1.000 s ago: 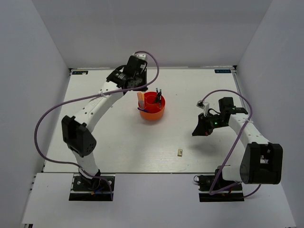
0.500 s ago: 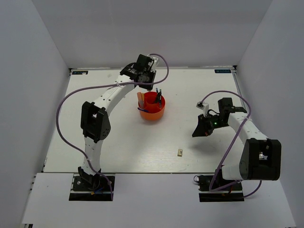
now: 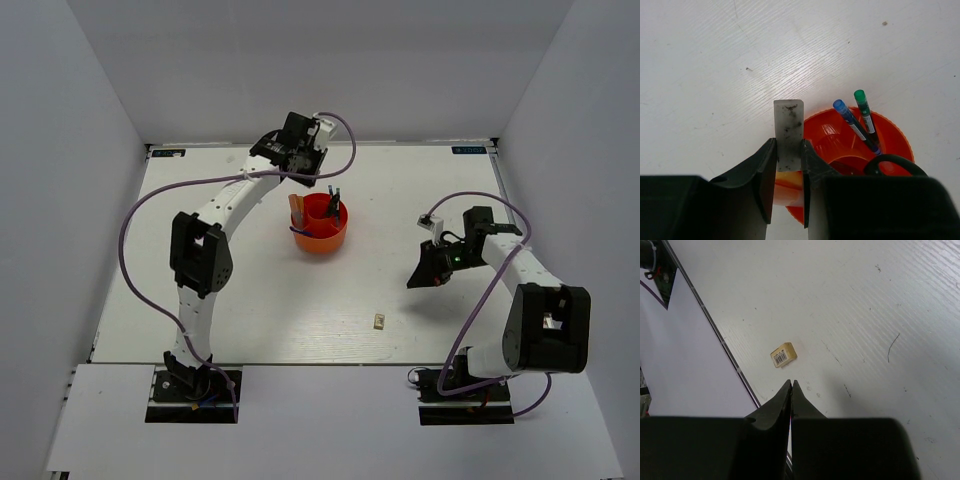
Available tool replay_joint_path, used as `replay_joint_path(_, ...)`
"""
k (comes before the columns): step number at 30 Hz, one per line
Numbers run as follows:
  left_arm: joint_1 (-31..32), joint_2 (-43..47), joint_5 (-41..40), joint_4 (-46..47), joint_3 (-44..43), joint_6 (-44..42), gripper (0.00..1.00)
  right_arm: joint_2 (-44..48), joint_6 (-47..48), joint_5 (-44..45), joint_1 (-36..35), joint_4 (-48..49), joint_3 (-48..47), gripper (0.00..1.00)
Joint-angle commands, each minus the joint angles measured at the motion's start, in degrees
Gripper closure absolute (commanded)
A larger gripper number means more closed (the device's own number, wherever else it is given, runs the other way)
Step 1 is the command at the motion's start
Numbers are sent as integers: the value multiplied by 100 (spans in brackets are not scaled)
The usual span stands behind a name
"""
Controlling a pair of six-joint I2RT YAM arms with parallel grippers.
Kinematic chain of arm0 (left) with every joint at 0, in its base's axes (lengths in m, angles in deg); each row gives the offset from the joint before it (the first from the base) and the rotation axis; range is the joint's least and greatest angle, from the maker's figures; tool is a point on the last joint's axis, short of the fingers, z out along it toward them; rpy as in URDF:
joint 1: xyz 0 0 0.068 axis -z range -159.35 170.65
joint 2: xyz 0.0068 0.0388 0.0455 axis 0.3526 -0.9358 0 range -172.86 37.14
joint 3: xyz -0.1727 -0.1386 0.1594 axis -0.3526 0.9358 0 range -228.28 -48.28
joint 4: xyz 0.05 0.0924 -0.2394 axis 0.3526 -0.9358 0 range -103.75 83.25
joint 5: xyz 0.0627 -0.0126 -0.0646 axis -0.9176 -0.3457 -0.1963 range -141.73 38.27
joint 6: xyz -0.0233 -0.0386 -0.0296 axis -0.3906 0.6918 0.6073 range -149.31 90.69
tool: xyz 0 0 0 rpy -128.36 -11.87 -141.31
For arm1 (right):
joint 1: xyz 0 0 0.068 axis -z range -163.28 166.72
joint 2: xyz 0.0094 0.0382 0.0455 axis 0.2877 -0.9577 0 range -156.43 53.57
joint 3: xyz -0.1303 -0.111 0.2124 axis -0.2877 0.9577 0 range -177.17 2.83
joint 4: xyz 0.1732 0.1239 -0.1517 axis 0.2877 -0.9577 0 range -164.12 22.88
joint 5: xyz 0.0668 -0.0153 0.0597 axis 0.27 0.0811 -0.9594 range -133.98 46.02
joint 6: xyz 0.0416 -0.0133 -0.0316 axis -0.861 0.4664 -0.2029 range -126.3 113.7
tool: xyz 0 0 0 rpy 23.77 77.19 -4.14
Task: Sort the stationery into containers
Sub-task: Place the stationery in the storage box.
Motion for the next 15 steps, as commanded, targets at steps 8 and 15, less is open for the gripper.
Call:
replay_joint_path(8,-7,-65,282,261,225,-396,100,7,222,-376,267,-248,-172,100)
replay_joint_path(15,133,-91,423,200,357,-502,100,-28,293,-420,337,-292,-181,100)
